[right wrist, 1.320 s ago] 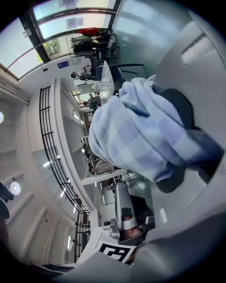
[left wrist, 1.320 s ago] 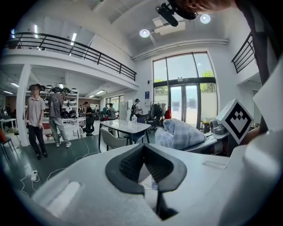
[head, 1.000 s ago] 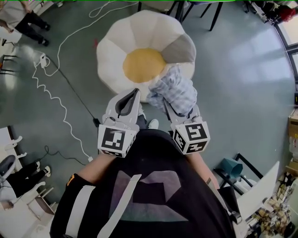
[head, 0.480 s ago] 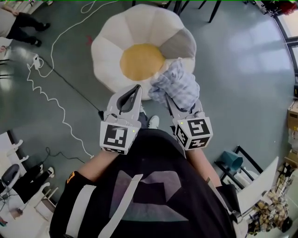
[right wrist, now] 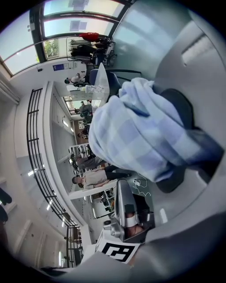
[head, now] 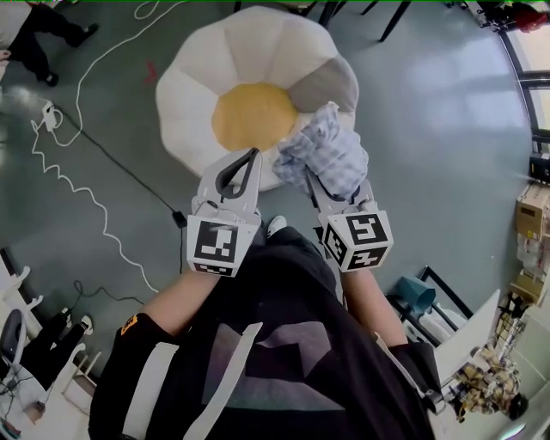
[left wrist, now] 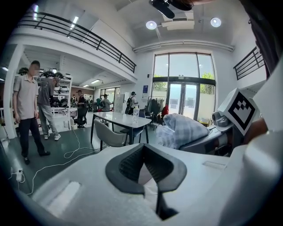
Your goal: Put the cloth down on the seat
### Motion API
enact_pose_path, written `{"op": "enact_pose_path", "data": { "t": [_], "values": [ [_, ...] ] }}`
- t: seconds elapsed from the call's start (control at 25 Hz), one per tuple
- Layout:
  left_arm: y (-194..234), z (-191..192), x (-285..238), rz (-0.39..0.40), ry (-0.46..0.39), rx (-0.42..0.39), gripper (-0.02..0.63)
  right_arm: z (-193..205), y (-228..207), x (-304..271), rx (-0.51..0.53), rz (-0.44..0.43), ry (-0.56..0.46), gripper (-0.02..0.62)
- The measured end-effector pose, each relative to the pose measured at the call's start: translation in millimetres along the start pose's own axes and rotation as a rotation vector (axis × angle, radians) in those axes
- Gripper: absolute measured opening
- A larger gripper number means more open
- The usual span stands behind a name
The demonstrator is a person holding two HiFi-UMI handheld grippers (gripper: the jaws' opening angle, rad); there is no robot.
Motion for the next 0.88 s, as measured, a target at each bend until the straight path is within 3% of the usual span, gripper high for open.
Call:
{"op": "enact_pose_path", "data": {
  "t": [0.4,0.64,0.88],
  "values": [
    [18.6,40.0,-65.5,-0.068,0.055,0.018,-0.002,13.1,-45.8,-71.4,-0.027,-0.044,0.058,0.178],
    [18.5,88.4,-114.3,-0.115,0.104,0.065,-0.001,37.3,-89.0,-128.1,-0.017,-0.089,0.14,0.179],
    [11.9,132.1,-162.3,-0.146,0.142,0.06,0.0,67.5,-140.0,-180.0,-0.056,-0.117,0.185,0.181]
  ]
}}
Point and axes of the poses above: the fingertips, and each gripper's own axes: x backward along the fingers, y to its left, z out of its underside, the point moved 9 cm from there along x, backward along the fingers, and after that the axes turned 7 degrees about -x, right-handed, at the moved point
